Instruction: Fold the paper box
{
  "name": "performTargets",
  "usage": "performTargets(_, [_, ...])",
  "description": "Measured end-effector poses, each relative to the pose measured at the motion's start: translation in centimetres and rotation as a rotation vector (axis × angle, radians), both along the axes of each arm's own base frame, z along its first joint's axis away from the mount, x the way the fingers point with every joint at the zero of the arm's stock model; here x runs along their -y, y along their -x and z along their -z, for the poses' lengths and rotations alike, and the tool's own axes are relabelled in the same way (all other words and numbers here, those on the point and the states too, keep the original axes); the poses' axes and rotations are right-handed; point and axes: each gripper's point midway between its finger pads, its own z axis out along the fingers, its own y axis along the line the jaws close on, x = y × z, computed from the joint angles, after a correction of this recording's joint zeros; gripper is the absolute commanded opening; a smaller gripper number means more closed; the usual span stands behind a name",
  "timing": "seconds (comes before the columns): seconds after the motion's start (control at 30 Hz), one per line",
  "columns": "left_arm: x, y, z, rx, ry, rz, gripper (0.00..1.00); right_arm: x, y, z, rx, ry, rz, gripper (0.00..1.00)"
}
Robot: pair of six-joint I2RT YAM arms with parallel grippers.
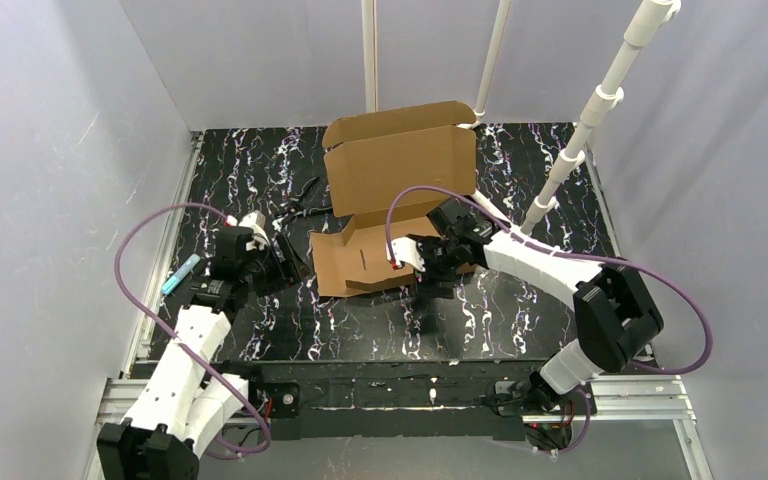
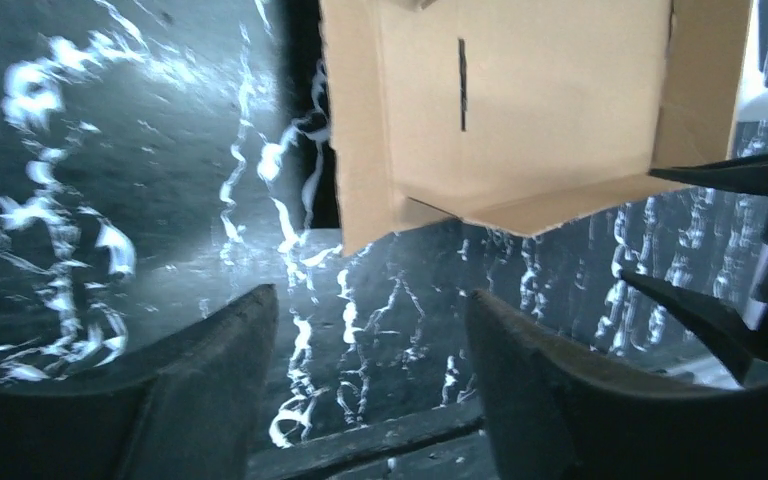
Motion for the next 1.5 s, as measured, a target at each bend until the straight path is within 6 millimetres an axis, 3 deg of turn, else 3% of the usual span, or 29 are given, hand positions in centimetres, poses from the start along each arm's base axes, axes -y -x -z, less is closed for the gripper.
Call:
performTargets(0.1, [1.6, 0.8, 2.5, -0.091, 0.114, -0.019, 0.56, 0.6, 1.0, 1.2, -0.040, -0.007, 0.004, 0.84])
performTargets(0.2, [2.2, 1.8, 5.5, -0.214, 0.167, -0.062, 0.65, 0.8, 1.7, 2.2, -0.075, 0.000, 0.009, 0.79])
performTargets(0.37, [3.3, 0.2, 7.2, -0.259, 0.222, -0.085, 0.64, 0.2, 1.3, 2.9, -0.076, -0.007, 0.025, 0.61])
performTargets(0.47, [3.9, -0.8, 9.1, -0.312, 0.236, -0.086, 0.57, 0.1, 1.1, 3.9, -0.083, 0.013, 0.031, 0.57])
performTargets(0.53, [4.1, -1.1, 10.2, -0.345, 0.236, -0.088, 0.43, 0.1, 1.1, 4.5, -0.089, 0.028, 0.032, 0.50])
performTargets(0.57, [4.3, -1.3, 10.6, -0.354, 0.238, -0.087, 0.31, 0.1, 1.1, 4.6, -0.087, 0.033, 0.029, 0.46])
performTargets(0.6, [4.4, -1.5, 10.7, -0.361, 0.242, -0.086, 0.27, 0.0, 1.1, 4.8, -0.084, 0.038, 0.027, 0.42])
performTargets(0.8, [5.7, -4.0, 9.3, -0.306, 0.275, -0.039, 0.00, -0.5, 1.6, 5.1, -0.072, 0.049, -0.003, 0.16])
performTargets(0.93, [7.0, -5.1, 7.9, -0.260, 0.315, 0.031, 0.00, -0.6, 1.7, 5.6, -0.075, 0.064, -0.010, 0.09])
performTargets(1.17, [8.8, -5.5, 6.4, -0.211, 0.335, 0.108, 0.00, -0.2, 1.7, 5.8, -0.078, 0.085, 0.004, 0.03])
performTargets(1.3, [12.1, -5.4, 3.4, -0.154, 0.373, 0.226, 0.00, -0.4, 1.7, 5.7, -0.083, 0.080, 0.009, 0.02])
performTargets(1.4, [14.2, -4.9, 2.7, -0.149, 0.374, 0.291, 0.00, -0.5, 1.7, 5.7, -0.086, 0.079, 0.015, 0.02])
performTargets(1.5, [15.0, -5.3, 3.3, -0.165, 0.366, 0.300, 0.11, -0.4, 1.8, 5.7, -0.092, 0.082, 0.020, 0.02])
